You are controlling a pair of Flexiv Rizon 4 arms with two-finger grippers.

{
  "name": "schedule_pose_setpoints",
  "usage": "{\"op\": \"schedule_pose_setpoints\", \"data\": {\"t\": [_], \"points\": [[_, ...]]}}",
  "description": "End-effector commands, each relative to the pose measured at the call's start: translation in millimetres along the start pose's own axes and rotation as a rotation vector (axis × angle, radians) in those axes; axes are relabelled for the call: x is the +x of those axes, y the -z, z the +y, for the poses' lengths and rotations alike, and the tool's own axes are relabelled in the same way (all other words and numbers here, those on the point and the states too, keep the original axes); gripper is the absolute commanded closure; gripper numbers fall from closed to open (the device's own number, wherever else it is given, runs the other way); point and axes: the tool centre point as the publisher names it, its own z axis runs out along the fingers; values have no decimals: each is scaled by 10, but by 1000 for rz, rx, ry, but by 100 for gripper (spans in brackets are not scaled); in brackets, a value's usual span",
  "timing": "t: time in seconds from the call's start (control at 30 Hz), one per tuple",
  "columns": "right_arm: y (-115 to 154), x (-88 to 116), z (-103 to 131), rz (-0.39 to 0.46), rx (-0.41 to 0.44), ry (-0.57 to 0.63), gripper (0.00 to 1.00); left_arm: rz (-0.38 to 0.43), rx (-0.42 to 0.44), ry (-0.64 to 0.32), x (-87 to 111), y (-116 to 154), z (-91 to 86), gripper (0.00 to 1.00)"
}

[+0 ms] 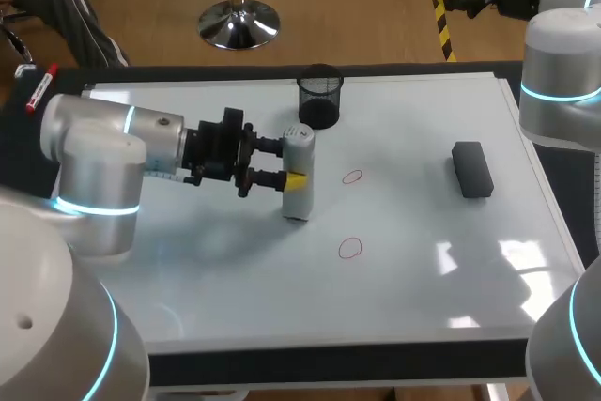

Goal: Pick up the inspection probe, press it on each red-marked spot on the whiteboard one by one, put down the probe, pick up the eraser, and wipe off all the red marks.

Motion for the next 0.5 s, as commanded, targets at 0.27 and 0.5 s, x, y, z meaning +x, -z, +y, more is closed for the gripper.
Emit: {"op": "schedule_pose_setpoints", "data": {"t": [0.27, 0.5], "points": [[0, 0, 0, 0, 0, 0, 0, -28, 14, 5, 97, -46, 168, 100], [0, 0, 0, 0, 0, 0, 0, -25, 10, 1, 86, -49, 183, 100]]}}
